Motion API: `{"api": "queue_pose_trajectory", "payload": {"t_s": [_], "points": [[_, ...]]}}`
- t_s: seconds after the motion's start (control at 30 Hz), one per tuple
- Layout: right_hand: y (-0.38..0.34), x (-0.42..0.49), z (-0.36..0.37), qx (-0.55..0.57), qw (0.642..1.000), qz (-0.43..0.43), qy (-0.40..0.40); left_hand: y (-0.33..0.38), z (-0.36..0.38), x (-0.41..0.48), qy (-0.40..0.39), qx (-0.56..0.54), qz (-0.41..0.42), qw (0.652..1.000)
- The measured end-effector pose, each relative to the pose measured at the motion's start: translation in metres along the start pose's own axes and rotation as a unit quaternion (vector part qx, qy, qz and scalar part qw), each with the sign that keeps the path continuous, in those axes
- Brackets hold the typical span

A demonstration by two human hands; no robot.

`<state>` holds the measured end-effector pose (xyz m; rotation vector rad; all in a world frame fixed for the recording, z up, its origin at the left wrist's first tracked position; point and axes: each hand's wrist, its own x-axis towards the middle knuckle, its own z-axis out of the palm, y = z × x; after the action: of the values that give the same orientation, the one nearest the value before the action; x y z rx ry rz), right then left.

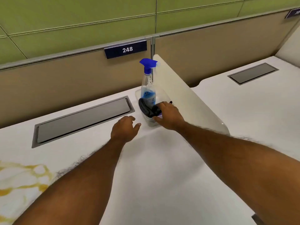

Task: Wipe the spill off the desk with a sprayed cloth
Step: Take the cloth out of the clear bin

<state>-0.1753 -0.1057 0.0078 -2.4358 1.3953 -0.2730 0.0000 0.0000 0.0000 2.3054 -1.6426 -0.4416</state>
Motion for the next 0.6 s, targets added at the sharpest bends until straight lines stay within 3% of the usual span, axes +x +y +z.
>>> {"api": "queue_pose_trajectory", "payload": {"t_s": [0.27,0.6], "points": [[0.003,0.037,0.007,0.052,0.997,0.004,-0.048,0.036,0.004,0.048,0.030,-0.175,-0.098,0.979],[0.000,0.043,0.011,0.126,0.992,0.004,-0.025,0.047,0.014,0.063,0.059,-0.244,-0.129,0.959]]}}
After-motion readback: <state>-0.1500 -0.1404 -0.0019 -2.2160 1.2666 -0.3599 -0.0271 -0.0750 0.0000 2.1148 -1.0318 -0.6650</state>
